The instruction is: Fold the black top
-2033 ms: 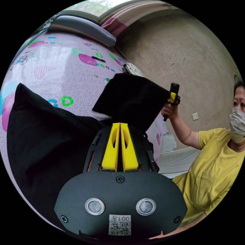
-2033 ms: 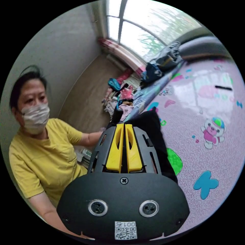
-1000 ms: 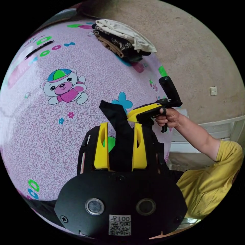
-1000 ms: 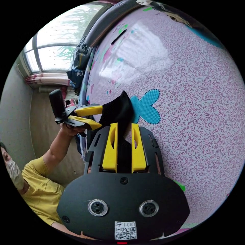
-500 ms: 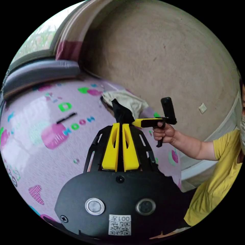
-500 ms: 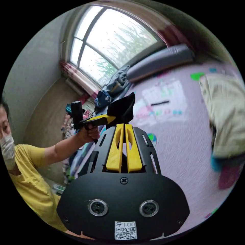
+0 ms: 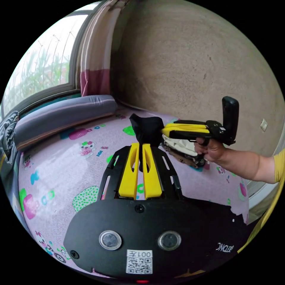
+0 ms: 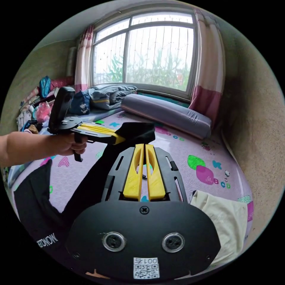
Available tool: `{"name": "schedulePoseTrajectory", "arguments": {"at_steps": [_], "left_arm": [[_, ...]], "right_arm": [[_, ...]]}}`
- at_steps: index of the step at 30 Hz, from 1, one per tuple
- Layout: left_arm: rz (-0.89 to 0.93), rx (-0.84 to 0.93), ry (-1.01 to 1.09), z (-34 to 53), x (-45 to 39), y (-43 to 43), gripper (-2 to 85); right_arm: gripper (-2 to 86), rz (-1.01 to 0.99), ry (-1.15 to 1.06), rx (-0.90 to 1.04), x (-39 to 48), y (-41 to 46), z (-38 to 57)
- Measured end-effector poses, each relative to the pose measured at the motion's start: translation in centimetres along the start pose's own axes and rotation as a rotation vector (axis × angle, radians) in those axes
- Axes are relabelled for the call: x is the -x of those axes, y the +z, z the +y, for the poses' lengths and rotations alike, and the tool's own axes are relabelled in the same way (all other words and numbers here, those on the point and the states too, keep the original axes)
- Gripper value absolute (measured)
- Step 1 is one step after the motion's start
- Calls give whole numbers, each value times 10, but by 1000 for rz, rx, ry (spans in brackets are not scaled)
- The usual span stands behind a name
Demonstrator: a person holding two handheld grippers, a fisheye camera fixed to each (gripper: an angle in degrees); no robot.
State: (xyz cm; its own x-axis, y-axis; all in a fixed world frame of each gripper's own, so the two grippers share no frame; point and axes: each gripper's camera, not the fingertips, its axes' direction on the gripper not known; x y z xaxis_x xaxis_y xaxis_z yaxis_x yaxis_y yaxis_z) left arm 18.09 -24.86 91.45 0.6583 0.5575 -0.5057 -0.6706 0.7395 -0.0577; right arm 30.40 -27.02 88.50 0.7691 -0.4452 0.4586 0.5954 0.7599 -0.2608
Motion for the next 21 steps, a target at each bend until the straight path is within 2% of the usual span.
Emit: {"name": "schedulePoseTrajectory", "arguments": {"at_steps": [3, 5, 10, 13, 15, 18, 21], "left_arm": [[-23, 94, -89, 12, 25, 36, -7], [-83, 184, -258, 25, 56, 58, 16], [-154, 79, -501, 48, 105, 33, 28], [-154, 89, -446, 66, 113, -6, -1], [-153, 173, -342, 83, 107, -33, -11], [-194, 365, -163, 126, 92, -80, -14], [-224, 573, -52, 178, 80, -118, -9]], "right_arm": [[10, -7, 76, 112, -12, 40, 1], [17, -19, 142, 140, -25, 54, 4], [27, -82, 269, 79, -58, 43, 8], [10, -232, 211, 160, -63, 36, 15], [5, -449, 192, 251, -68, 32, 30], [3, -650, 220, 336, -71, 23, 59], [5, -728, 226, 421, -68, 14, 89]]}}
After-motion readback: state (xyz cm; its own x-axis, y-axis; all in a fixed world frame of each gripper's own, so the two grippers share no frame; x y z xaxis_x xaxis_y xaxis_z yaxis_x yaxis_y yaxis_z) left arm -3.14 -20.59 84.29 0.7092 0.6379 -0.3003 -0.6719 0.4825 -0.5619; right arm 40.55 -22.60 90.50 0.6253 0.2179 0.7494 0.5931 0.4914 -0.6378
